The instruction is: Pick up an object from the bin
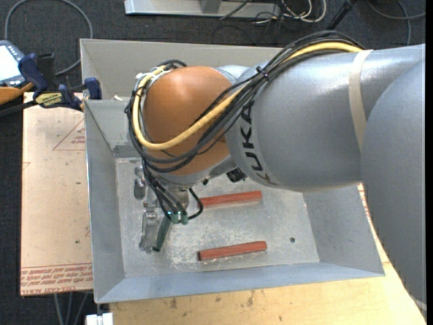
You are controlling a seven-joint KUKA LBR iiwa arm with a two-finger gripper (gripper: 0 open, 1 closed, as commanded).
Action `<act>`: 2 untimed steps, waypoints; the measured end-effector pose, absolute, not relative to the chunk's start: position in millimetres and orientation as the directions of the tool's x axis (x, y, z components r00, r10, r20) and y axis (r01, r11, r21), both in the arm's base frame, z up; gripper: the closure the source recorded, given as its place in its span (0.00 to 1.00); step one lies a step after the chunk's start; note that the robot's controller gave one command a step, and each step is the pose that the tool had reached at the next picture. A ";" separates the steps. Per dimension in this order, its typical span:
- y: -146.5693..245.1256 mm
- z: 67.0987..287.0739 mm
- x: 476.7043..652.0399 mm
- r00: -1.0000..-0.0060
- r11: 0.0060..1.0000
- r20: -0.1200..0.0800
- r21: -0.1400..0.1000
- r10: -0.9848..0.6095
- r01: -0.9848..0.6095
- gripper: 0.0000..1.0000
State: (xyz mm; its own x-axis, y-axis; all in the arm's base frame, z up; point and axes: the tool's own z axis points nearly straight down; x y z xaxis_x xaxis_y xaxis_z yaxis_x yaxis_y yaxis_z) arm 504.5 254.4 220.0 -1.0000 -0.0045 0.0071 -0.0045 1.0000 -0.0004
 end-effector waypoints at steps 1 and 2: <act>222.2 159.1 538.4 -0.996 0.996 0.004 -0.002 -0.086 -0.086 0.00; 108.4 66.0 563.4 -0.994 0.994 0.005 -0.003 -0.108 -0.108 0.00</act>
Offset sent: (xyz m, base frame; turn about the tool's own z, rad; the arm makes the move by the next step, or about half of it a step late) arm 0.0336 -0.0299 -0.0573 -0.0851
